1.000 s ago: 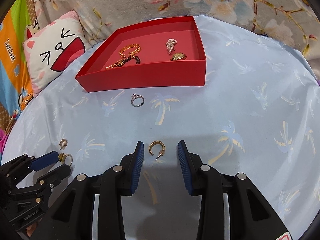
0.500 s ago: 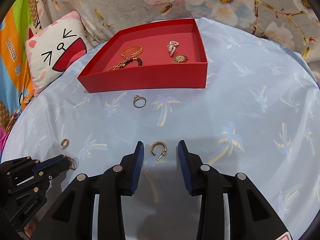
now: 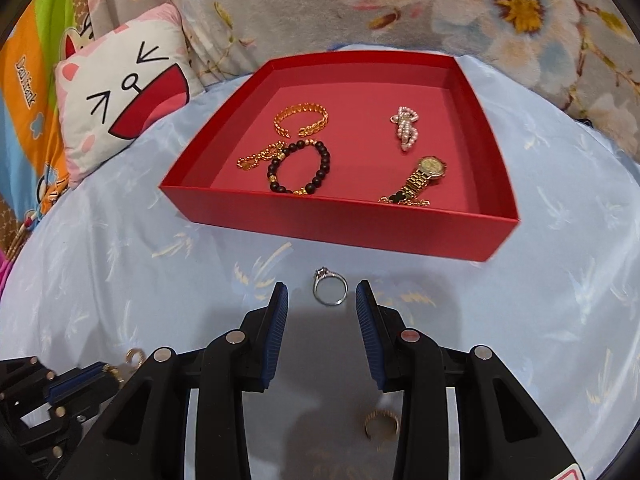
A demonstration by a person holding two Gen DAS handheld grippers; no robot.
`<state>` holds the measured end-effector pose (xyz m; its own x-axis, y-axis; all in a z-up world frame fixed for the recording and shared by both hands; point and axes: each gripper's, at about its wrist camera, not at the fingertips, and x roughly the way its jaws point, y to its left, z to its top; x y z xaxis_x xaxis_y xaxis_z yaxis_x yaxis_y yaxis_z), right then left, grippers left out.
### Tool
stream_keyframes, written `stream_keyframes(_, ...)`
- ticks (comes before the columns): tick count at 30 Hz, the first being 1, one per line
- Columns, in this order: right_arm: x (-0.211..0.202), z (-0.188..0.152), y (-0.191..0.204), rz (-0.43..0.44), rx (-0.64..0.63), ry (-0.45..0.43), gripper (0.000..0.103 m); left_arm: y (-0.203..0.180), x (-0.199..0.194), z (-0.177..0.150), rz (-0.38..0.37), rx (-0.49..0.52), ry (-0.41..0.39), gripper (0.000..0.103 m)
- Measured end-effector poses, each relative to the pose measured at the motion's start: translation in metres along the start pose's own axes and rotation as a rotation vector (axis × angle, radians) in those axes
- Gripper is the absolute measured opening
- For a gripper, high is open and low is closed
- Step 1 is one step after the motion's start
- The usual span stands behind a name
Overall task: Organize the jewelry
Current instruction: 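Close the left tool on the gold stone ring while the right tool grasps the silver ring, then carry both rings into the red box and open both tools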
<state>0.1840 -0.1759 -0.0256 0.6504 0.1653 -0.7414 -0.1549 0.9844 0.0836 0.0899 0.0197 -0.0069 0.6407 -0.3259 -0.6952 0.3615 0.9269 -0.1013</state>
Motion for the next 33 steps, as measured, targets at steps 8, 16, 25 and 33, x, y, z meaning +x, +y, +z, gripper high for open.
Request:
stream_keyframes(8, 0.014, 0.004, -0.002, -0.025, -0.012, 0.021, 0.02, 0.005, -0.002, 0.002, -0.012, -0.018, -0.001, 0.004)
stream_keyframes(16, 0.009, -0.002, -0.004, -0.02, -0.005, 0.011, 0.018, 0.005, -0.001, 0.003, -0.018, -0.023, -0.002, 0.004)
stream_keyframes(25, -0.043, 0.014, -0.01, 0.04, 0.007, -0.065, 0.018, 0.005, -0.007, 0.043, -0.066, 0.009, -0.023, 0.004)
stream_keyframes(33, -0.047, 0.091, -0.04, -0.018, 0.057, -0.109, 0.018, -0.005, 0.016, 0.146, -0.068, 0.062, -0.121, 0.004)
